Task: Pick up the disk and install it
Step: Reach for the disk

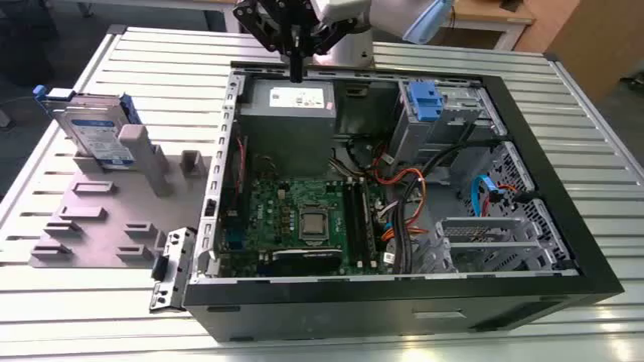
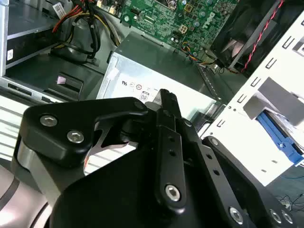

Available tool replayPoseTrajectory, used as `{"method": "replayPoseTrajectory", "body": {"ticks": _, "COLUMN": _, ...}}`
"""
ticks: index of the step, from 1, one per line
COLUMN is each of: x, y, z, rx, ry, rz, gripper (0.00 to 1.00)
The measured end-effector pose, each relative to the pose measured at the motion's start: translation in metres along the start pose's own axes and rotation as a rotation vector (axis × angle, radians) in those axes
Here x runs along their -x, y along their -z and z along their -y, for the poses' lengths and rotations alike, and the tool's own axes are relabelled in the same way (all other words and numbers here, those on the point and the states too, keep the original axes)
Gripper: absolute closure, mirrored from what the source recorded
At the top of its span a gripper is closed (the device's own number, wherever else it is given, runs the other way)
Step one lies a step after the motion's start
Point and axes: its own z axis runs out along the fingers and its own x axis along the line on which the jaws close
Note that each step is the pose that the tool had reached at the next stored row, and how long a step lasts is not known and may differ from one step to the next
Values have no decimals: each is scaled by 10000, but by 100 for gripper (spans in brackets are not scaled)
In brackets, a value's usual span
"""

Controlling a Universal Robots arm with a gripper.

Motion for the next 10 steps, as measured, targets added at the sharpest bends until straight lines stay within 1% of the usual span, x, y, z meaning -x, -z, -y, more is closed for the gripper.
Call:
{"method": "replayPoseTrajectory", "body": {"ticks": 5, "x": -1, "y": 0, "z": 0, "rx": -1, "ry": 1, "rz": 0, "gripper": 89}}
{"method": "replayPoseTrajectory", "body": {"ticks": 10, "x": -23, "y": 1, "z": 2, "rx": 0, "ry": 0, "rz": 0, "gripper": 89}}
